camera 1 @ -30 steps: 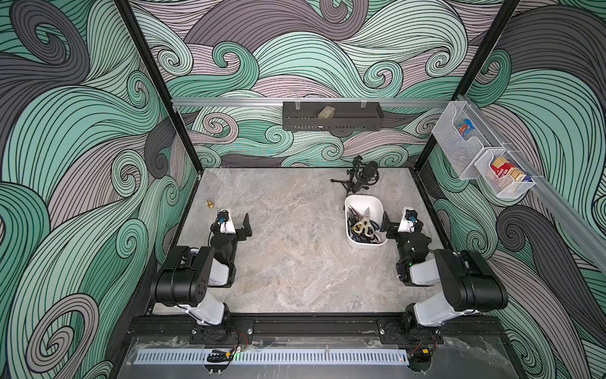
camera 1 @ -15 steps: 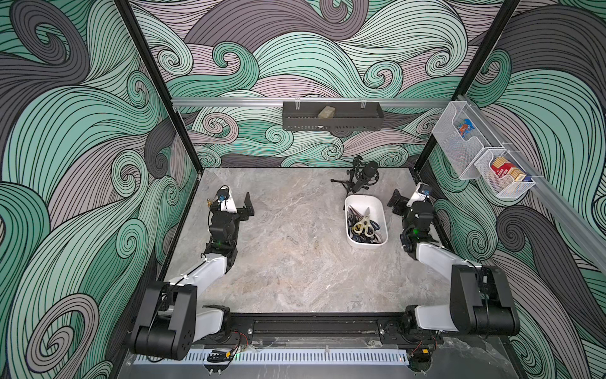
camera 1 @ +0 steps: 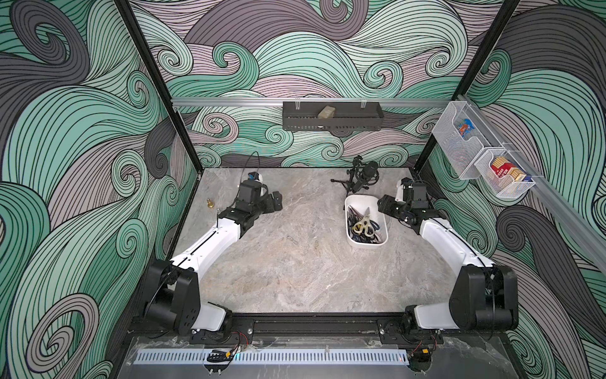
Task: Take the scissors out of the storage box
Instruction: Pick up the scissors from the storage box.
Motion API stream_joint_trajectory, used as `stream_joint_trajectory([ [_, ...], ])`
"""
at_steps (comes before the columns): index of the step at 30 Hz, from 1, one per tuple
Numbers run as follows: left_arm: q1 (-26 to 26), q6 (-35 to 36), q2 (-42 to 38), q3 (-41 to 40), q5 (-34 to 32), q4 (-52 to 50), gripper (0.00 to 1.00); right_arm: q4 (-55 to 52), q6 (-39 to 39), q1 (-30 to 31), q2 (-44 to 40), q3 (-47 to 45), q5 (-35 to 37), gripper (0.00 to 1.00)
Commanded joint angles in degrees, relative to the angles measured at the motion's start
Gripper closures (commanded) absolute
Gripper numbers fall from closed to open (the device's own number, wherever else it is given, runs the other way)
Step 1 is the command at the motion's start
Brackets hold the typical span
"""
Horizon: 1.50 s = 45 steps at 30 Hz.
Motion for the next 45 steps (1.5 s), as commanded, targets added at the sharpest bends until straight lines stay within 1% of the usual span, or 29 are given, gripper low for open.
stream_joint_trajectory([
  [1,-2.05,-3.2,2.39,0.37,7.71,-10.66,0.01,-8.37,-0.25,1.05,-2.06,-2.0,-4.66,0.46],
  [4,-2.66,-4.22,3.63,-0.03,10.51,-9.84,0.01,-8.43,-0.76,1.05,-1.39,-2.96,-2.91,0.49],
  [7,-2.74,-5.14,4.05,0.61,12.45,-9.53,0.01,-8.53,-2.29,1.04,1.74,-2.55,-5.29,0.56],
  [9,-2.85,-5.39,3.57,0.7,12.87,-9.51,0.01,-8.91,-3.11,1.05,3.38,-2.23,-6.04,0.59],
  [12,-2.8,-5.03,1.71,-0.34,11.86,-9.34,0.01,-8.85,-3.77,1.06,3.6,-2.77,-5.26,0.59],
  [16,-2.84,-3.89,-0.22,-2.06,10.28,-9.32,0.01,-8.86,-4.54,1.18,3.96,-3.04,-6.21,0.59],
  [24,-2.83,-3.83,-0.55,-1.85,9.83,-9.49,0.01,-8.23,-4.24,1.16,7.0,-3.69,-5.08,0.63],
  [32,-2.85,-3.66,-0.85,-2.1,8.93,-10.31,0.01,-5.54,-3.11,1.61,8.12,-5.0,-6.68,0.65],
  [34,-2.85,-3.5,-2.67,-2.1,8.76,-10.66,0.01,-4.67,-2.73,1.75,8.69,-5.08,-7.08,0.66],
  [36,-2.84,-3.38,-2.87,-2.01,8.37,-10.91,0.01,-4.29,-2.45,1.79,9.39,-4.85,-7.45,0.68],
  [39,-2.8,-3.08,-3.24,-1.93,7.7,-11.18,0.01,-4.3,-2.18,1.85,9.81,-4.31,-7.39,0.75],
  [45,-2.8,-3.18,-3.4,-1.84,7.68,-11.41,0.01,-4.54,-2.61,1.84,7.97,-4.48,-6.85,0.81],
])
